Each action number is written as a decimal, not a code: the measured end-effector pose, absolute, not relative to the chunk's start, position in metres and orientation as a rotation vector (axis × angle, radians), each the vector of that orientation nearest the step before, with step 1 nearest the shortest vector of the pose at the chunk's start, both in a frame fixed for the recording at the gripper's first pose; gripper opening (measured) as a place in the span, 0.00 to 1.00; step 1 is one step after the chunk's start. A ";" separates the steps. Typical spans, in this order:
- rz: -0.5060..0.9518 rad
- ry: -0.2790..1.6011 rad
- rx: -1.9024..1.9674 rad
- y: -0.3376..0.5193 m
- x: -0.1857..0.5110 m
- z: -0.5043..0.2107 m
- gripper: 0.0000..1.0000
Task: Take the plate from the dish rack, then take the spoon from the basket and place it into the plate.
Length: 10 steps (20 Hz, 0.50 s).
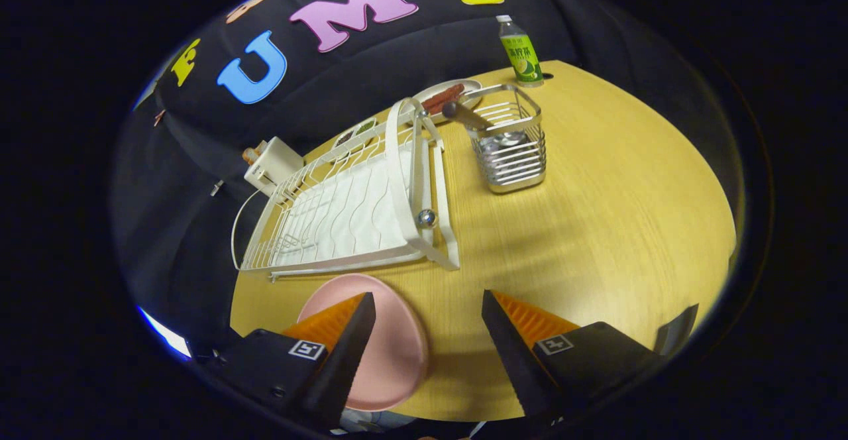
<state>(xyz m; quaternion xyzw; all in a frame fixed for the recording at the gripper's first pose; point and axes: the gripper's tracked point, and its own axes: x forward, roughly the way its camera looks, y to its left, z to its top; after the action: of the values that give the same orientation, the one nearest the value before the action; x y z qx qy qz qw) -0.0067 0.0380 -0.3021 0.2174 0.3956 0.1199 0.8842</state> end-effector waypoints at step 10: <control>0.276 0.272 0.056 -0.029 0.074 -0.206 0.98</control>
<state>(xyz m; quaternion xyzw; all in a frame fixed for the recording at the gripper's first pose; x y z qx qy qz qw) 0.0744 -0.0285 -0.2063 0.0278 0.1350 0.1372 0.9809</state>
